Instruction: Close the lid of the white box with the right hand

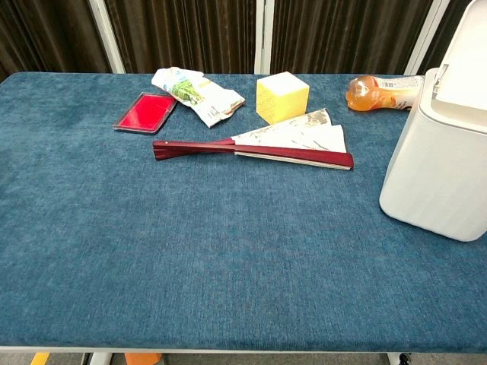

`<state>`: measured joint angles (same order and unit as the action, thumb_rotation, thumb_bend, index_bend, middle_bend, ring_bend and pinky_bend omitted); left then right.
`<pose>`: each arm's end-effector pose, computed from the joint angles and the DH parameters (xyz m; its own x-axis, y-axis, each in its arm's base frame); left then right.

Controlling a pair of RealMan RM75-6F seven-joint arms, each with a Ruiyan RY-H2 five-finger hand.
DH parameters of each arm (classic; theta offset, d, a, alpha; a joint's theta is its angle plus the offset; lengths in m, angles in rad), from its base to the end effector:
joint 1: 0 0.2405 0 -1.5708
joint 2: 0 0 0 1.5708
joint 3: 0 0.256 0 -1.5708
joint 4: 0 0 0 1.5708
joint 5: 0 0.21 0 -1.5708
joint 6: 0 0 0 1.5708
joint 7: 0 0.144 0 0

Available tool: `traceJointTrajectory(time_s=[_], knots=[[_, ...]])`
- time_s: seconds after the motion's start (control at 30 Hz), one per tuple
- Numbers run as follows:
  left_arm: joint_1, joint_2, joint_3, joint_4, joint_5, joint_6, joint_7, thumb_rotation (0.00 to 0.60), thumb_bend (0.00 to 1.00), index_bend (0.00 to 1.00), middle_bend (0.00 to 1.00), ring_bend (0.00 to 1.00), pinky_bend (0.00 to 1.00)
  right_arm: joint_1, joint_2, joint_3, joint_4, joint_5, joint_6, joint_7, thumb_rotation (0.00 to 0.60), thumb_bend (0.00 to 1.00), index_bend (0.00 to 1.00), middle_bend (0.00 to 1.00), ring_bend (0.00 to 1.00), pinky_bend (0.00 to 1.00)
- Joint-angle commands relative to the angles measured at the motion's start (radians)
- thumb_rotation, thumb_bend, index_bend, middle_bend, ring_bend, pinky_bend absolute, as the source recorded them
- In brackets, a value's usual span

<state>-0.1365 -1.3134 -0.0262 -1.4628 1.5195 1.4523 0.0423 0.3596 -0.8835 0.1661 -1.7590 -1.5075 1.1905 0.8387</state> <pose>-0.3112 0.1928 0.0999 0.3982 0.0405 0.9164 0.9158 -0.0752 -0.3946 -0.2335 -0.2744 0.1955 -0.2866 -0.2364 0.9284 -0.9317 -0.1567 -0.3276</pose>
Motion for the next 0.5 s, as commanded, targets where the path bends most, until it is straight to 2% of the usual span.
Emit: traceJointTrajectory(time_s=[0.03, 0.23, 0.5], knots=[[0.0, 0.0, 0.001, 0.0, 0.001, -0.001, 0.0, 0.6, 0.08, 0.1, 0.1, 0.04, 0.13, 0.012, -0.011, -0.007, 0.015, 0.012, -0.033, 0.084, 0.416, 0.88, 0.0, 0.0, 0.0, 0.0], [0.0, 0.003, 0.002, -0.004, 0.002, 0.002, 0.003, 0.6, 0.08, 0.1, 0.1, 0.04, 0.13, 0.023, -0.012, -0.025, 0.035, -0.022, -0.059, 0.238, 0.415, 0.9, 0.0, 0.03, 0.0, 0.0], [-0.002, 0.007, 0.0, -0.013, 0.004, 0.002, 0.01, 0.6, 0.08, 0.1, 0.1, 0.04, 0.13, 0.041, -0.01, -0.061, 0.044, -0.099, -0.066, 0.351, 0.416, 0.91, 0.0, 0.06, 0.0, 0.0]])
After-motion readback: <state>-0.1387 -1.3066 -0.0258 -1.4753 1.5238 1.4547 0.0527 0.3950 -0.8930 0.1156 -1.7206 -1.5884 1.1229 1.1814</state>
